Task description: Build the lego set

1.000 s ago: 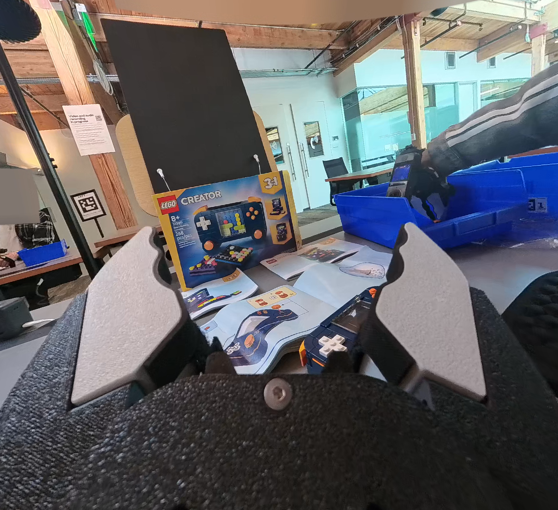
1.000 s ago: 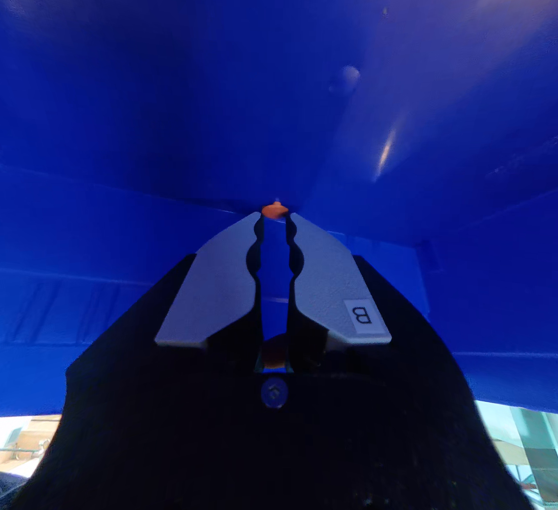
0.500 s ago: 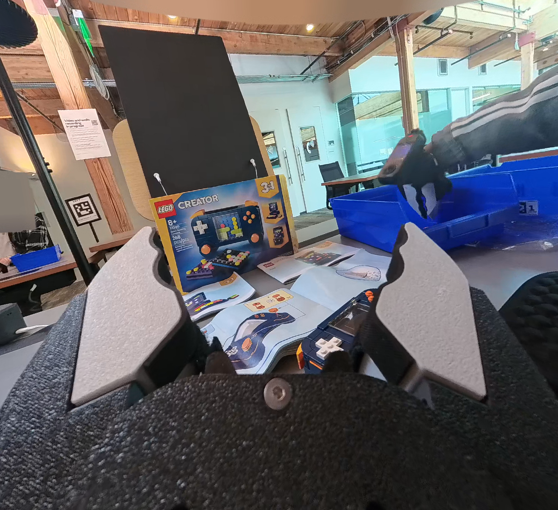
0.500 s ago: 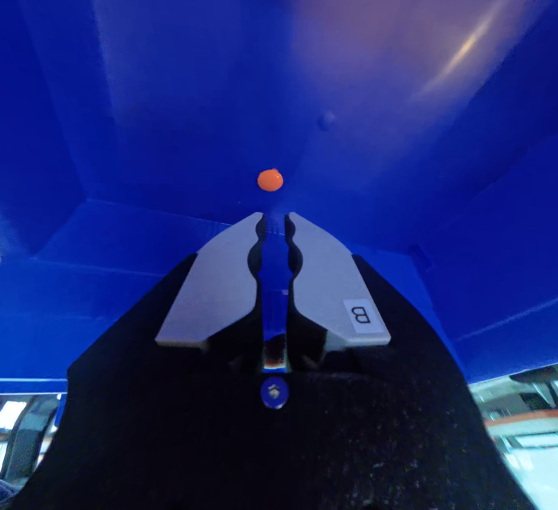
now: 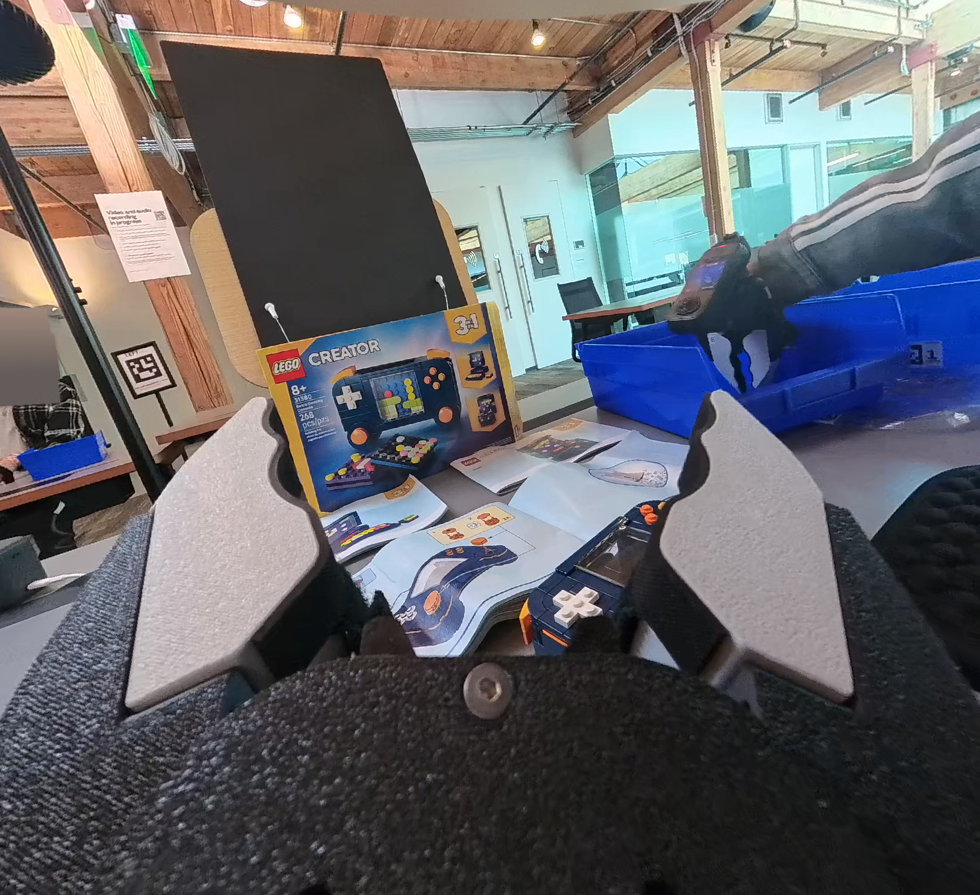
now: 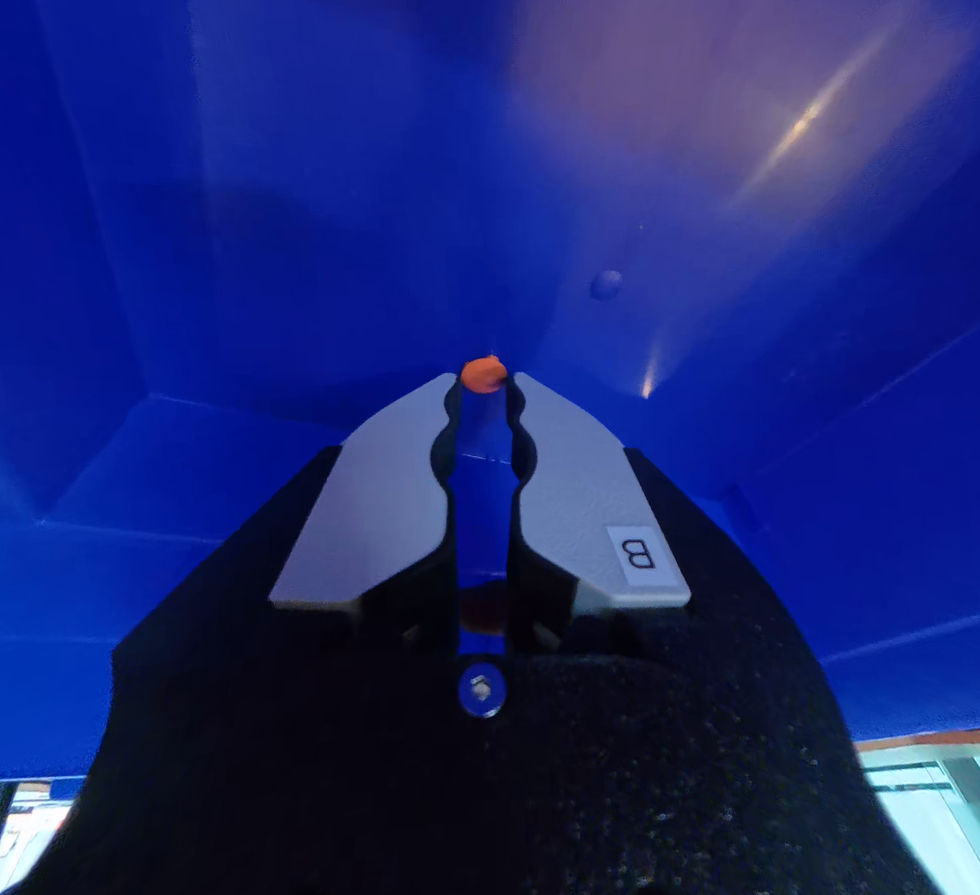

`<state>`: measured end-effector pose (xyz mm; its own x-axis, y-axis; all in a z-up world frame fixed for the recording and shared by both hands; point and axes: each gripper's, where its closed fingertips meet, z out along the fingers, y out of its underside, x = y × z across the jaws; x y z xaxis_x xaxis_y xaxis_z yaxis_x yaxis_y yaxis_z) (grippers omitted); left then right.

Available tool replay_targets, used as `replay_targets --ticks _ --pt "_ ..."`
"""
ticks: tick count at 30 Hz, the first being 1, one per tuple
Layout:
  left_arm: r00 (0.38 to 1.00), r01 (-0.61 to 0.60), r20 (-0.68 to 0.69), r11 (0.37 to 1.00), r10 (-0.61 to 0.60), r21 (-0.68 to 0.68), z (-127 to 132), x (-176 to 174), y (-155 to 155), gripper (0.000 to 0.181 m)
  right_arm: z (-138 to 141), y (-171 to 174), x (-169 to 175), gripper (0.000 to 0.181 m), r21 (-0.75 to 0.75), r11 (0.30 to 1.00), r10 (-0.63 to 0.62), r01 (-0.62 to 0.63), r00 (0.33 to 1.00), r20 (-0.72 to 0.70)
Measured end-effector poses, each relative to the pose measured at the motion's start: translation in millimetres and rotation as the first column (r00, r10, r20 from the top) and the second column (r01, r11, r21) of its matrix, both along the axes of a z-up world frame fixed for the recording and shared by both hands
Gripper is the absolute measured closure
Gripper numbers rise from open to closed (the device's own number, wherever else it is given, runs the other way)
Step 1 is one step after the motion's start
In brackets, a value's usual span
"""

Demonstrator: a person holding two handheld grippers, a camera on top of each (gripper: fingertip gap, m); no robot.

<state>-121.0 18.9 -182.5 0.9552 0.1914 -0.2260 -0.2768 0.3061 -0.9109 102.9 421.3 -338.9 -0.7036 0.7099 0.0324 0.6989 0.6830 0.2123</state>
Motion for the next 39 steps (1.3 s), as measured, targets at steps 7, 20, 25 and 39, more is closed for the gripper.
replay_targets --ticks 7,20,25,39 --pt "1.0 0.005 -0.016 1.0 -0.005 -0.004 0 2 0 0.041 1 -2 -1 0.167 -0.025 0.999 -0.028 0.027 0.999 -0.025" --pt "1.0 0.015 -0.024 1.0 -0.015 0.007 2 5 -1 0.041 66 -84 -31 0.167 -0.208 0.978 -0.057 -0.004 0.956 -0.287" --pt "0.999 0.027 -0.041 0.999 -0.026 0.019 4 9 -2 0.041 82 -217 -47 0.167 -0.404 0.905 -0.031 -0.136 0.924 -0.382" --pt "0.994 -0.106 0.017 0.988 0.108 -0.11 -16 -17 2 0.051 21 -290 -65 0.167 -0.483 0.875 -0.212 0.037 0.925 -0.314"
